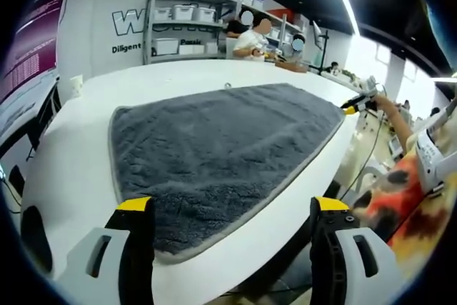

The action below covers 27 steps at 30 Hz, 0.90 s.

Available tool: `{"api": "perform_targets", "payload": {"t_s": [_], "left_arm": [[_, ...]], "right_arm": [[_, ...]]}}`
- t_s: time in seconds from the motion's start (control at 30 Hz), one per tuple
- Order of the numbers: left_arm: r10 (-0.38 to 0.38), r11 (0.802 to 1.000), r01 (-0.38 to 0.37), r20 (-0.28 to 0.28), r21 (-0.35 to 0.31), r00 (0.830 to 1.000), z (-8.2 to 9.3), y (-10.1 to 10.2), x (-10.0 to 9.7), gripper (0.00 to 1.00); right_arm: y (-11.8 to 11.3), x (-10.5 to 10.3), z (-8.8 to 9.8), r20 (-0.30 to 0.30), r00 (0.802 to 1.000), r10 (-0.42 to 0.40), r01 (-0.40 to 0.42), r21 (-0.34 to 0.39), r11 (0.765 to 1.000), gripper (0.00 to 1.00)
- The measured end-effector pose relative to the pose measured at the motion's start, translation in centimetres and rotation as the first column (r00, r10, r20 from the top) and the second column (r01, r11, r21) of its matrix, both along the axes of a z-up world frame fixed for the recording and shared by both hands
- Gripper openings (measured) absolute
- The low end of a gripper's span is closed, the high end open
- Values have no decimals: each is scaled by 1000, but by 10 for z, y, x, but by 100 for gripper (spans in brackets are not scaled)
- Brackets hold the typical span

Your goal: Open the folded towel by lifting each exposed corner and separating the folded layers until the towel lies flat within the target outline without major curled edges

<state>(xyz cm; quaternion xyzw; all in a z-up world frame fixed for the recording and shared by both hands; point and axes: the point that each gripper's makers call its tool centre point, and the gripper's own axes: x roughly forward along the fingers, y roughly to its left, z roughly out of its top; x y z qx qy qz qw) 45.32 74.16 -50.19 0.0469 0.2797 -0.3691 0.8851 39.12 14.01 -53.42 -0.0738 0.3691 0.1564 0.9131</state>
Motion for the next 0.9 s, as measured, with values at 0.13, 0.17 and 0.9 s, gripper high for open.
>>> {"api": "perform_targets", "payload": {"t_s": [0.13, 0.17, 0.9], "left_arm": [[14, 1000, -14, 1, -9, 1000, 2, 4, 3, 88], [17, 1000, -17, -1, -9, 1000, 1, 4, 3, 88], [132, 991, -132, 6, -23, 991, 15, 36, -1, 97]], "right_arm": [[6, -1, 6, 1, 1000, 2, -2, -17, 1000, 50], [7, -1, 8, 4, 1000, 1, -1, -20, 1000, 54], [44, -11, 46, 70, 997, -5, 6, -19, 1000, 99]]}}
